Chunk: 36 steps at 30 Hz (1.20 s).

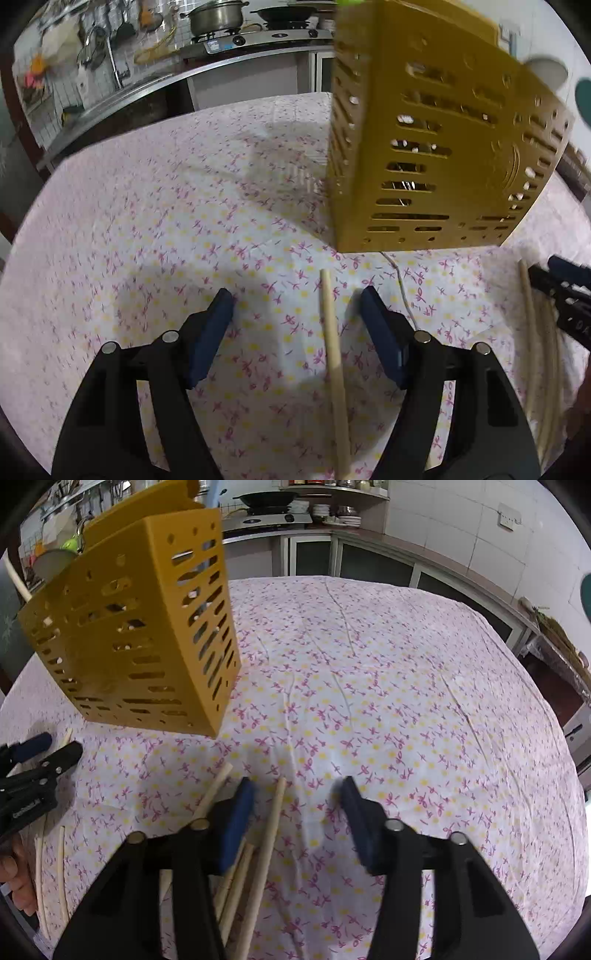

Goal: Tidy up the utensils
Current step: 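Grasp another wooden chopstick with the left tool while the right tool grasps chopsticks, then carry the chopsticks in both tools up over the yellow caddy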

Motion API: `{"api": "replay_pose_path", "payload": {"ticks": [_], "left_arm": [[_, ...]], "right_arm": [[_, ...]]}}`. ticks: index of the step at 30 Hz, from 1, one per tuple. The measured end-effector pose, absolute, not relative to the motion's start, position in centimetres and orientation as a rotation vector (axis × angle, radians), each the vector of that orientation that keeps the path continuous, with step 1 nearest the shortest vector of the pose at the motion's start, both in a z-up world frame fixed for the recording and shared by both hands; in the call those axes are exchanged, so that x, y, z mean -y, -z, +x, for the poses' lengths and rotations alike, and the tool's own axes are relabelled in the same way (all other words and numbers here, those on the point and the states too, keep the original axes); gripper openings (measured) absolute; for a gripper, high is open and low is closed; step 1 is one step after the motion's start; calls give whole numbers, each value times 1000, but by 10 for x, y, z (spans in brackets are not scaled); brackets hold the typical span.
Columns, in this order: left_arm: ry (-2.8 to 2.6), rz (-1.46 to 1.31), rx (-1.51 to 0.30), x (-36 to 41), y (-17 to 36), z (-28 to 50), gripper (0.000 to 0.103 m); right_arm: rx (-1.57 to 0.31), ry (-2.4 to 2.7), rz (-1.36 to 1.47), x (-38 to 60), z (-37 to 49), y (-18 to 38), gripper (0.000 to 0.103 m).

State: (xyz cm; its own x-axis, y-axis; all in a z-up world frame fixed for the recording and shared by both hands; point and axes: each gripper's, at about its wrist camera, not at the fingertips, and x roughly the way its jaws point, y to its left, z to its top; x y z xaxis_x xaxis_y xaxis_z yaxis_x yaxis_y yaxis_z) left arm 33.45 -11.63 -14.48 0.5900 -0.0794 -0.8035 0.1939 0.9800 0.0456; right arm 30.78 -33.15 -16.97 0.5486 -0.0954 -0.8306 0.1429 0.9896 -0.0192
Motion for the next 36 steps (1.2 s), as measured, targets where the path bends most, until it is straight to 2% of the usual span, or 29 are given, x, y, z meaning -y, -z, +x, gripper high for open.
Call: {"api": "replay_pose_path", "payload": {"ticks": [2, 4, 5, 6, 7, 8, 14, 21, 36], "left_arm": [[169, 142, -927, 119, 145, 338, 65], [188, 133, -934, 118, 143, 343, 59], [197, 142, -932, 117, 141, 343, 40], [187, 151, -929, 115, 139, 343, 27], [189, 144, -934, 111, 136, 342, 6], [201, 127, -939, 108, 136, 340, 4], [283, 25, -899, 87, 122, 315, 3], [426, -161, -664, 62, 67, 276, 3], [361, -114, -577, 50, 26, 258, 3]], "right_arm": [[-984, 123, 50, 327, 308, 169, 26], [-990, 111, 59, 326, 307, 168, 17], [-996, 109, 64, 328, 305, 166, 9], [-1003, 96, 82, 332, 304, 165, 9], [-1006, 88, 99, 336, 302, 164, 6], [-1003, 88, 110, 342, 301, 160, 5], [-898, -2, 224, 361, 286, 134, 5], [-687, -63, 266, 360, 261, 83, 5], [-571, -73, 233, 357, 240, 42, 5]]}}
